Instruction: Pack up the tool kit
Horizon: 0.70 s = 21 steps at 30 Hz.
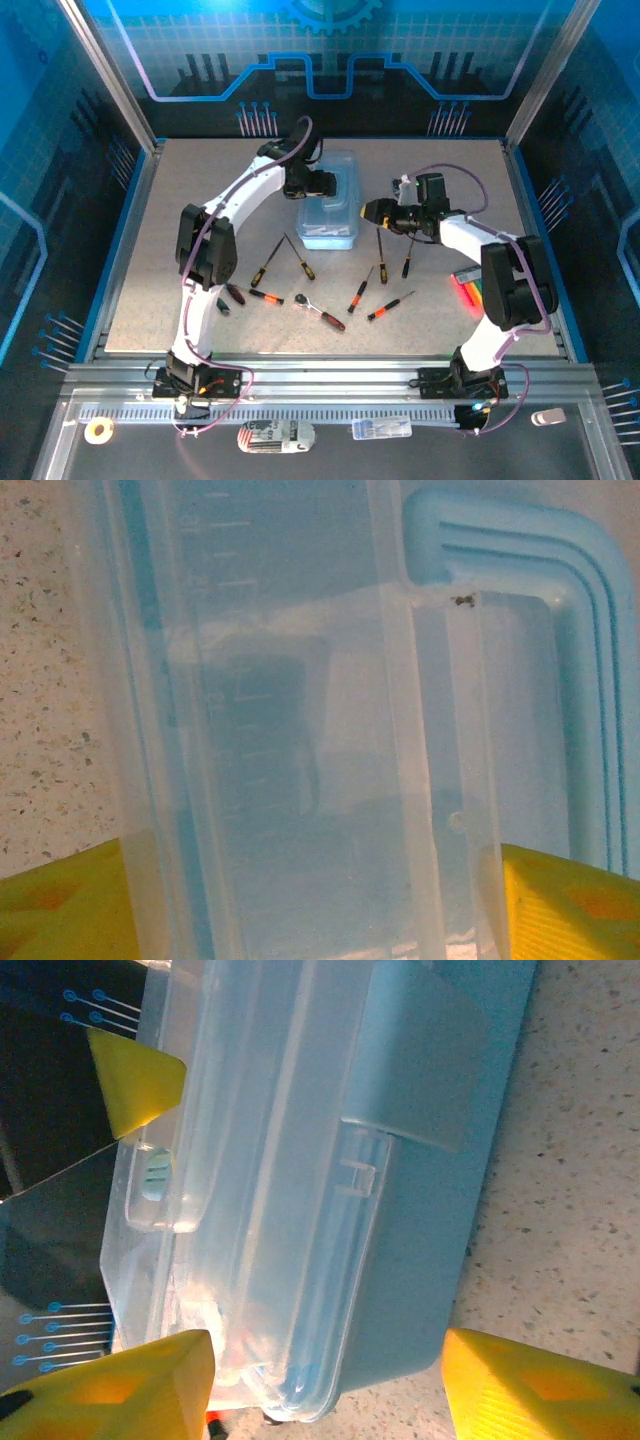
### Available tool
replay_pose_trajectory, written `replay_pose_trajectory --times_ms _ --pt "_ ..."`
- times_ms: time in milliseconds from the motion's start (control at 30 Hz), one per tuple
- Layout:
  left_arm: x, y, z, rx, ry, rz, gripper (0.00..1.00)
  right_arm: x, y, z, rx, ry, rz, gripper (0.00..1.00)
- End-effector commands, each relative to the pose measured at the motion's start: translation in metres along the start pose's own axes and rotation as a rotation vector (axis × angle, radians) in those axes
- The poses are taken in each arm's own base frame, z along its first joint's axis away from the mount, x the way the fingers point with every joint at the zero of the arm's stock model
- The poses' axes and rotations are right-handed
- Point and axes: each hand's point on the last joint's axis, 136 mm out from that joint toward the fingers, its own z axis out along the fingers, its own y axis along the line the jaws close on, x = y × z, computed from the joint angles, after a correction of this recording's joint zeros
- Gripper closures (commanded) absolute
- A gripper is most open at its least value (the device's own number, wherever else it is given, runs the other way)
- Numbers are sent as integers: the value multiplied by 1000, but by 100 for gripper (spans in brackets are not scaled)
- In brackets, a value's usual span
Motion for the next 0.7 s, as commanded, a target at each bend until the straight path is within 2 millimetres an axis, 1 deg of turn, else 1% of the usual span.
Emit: replay_pose_trajectory --times_ms 0,100,167,267,333,500,667 --pt "13 1 -1 85 51 8 32 -17 5 3 -69 -15 26 37" --pt "12 3 -4 91 44 29 32 -29 3 7 -115 -28 58 35" --pt "13 4 -3 98 47 42 32 -40 3 8 -175 -51 74 34" --pt "16 6 0 116 57 40 32 -49 0 11 -211 -67 100 34" --pt "18 8 2 133 64 25 32 -52 -3 12 -195 -73 105 36" --pt "24 4 5 177 66 7 32 -55 -8 20 -205 -53 106 34" --pt "25 5 7 179 70 3 32 -58 -5 27 -261 -36 105 34"
